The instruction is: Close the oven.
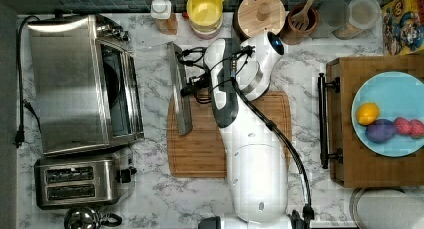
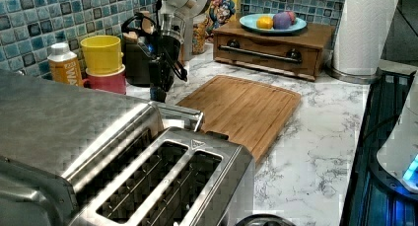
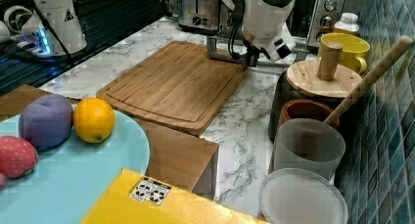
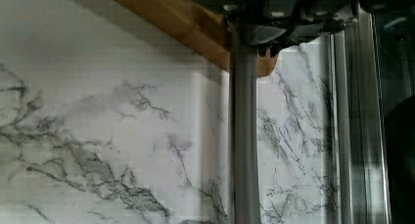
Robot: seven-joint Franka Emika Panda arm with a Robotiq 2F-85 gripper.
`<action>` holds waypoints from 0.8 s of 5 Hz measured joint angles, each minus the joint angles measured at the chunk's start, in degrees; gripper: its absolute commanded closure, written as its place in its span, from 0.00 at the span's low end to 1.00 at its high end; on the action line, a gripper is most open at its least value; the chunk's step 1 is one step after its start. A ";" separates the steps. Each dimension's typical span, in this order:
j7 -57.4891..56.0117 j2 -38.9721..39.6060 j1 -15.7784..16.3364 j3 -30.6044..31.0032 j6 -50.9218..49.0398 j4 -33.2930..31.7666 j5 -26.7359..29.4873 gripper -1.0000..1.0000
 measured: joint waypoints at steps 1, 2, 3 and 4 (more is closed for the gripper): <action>0.34 0.11 0.05 0.35 -0.62 0.06 0.00 1.00; 0.39 0.59 0.10 0.68 -2.66 0.67 0.00 1.00; 0.39 1.59 -0.43 0.99 -4.14 1.68 0.00 1.00; 0.39 1.76 -0.42 0.91 -4.14 1.73 0.14 1.00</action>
